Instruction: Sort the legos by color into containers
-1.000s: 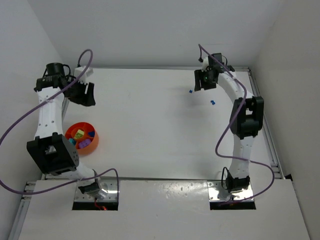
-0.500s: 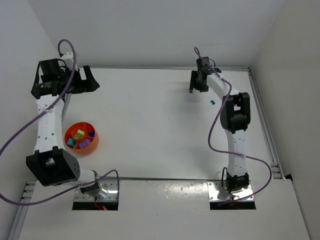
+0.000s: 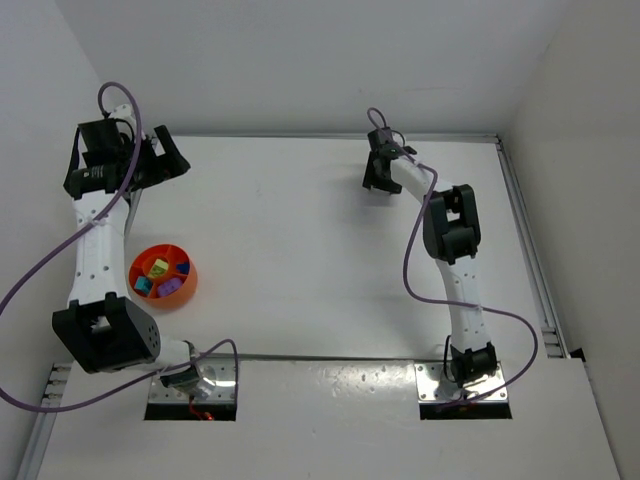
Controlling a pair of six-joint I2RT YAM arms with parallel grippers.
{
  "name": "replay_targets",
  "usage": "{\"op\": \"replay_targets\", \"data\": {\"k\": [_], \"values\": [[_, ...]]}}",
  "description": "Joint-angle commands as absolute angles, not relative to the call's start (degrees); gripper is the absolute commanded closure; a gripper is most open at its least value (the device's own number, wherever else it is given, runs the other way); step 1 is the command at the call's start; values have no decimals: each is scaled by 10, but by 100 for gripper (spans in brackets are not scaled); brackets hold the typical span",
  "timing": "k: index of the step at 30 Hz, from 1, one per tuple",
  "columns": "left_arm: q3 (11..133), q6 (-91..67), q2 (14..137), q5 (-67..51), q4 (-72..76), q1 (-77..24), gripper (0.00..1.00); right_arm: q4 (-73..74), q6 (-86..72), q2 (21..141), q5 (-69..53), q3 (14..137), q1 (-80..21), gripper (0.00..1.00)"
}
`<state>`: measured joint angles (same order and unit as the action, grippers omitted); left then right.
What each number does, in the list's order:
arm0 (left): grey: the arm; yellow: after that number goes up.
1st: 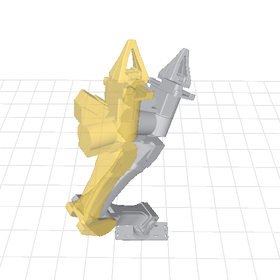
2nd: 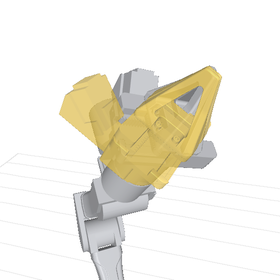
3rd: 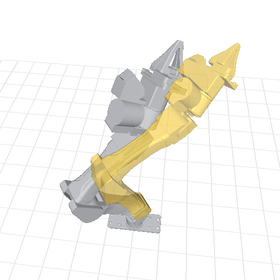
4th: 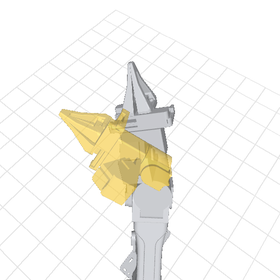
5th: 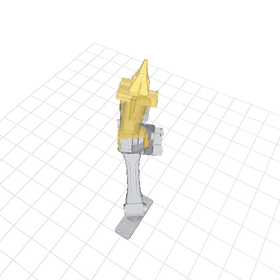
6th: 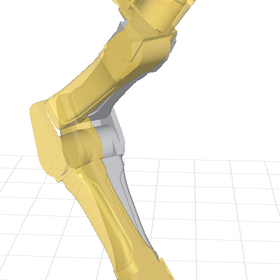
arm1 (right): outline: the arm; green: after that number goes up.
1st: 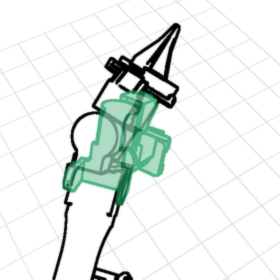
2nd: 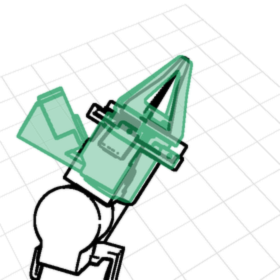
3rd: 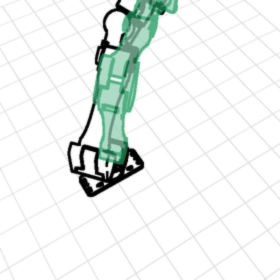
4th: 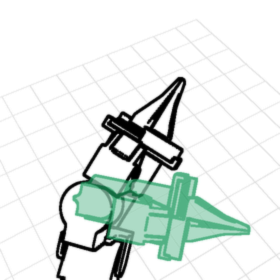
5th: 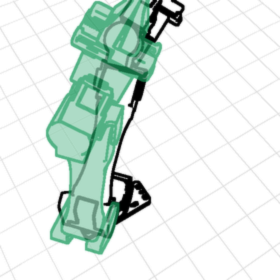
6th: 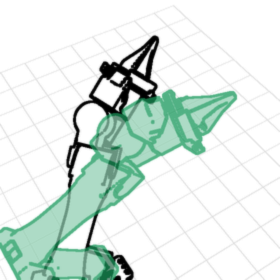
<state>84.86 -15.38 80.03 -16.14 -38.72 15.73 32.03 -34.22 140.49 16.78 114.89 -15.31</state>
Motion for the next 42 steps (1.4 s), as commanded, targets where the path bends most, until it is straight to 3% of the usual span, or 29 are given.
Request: {"op": "replay_targets", "data": {"k": [1, 6, 16, 24, 28, 31, 32, 35, 39, 42], "values": [[839, -169, 787, -151, -367, 155, 1, 309, -370, 1414, 207, 1183, -150, 38], [838, -169, 787, -157, -362, 155, 1, 309, -388, 1431, 227, 1183, -150, 40], [838, -174, 793, -163, -357, 155, 1, 304, -388, 1461, 244, 1188, -150, 55], [833, -174, 793, -174, -357, 155, 1, 298, -388, 1477, 250, 1194, -145, 59], [828, -167, 798, -192, -357, 155, 1, 293, -383, 1482, 244, 1194, -140, 68], [823, -143, 798, -212, -357, 155, 1, 293, -369, 1474, 217, 1180, -140, 80], [823, -133, 798, -234, -357, 155, 1, 293, -364, 1474, 208, 1170, -140, 88], [808, -73, 786, -306, -365, 162, 1, 287, -316, 1437, 138, 1139, -140, 100], [742, -45, 764, -423, -370, 178, 1, 287, -244, 1381, -37, 1107, -134, 100], [675, -40, 742, -475, -356, 178, 1, 289, -173, 1326, -249, 1078, -122, 100]]}}
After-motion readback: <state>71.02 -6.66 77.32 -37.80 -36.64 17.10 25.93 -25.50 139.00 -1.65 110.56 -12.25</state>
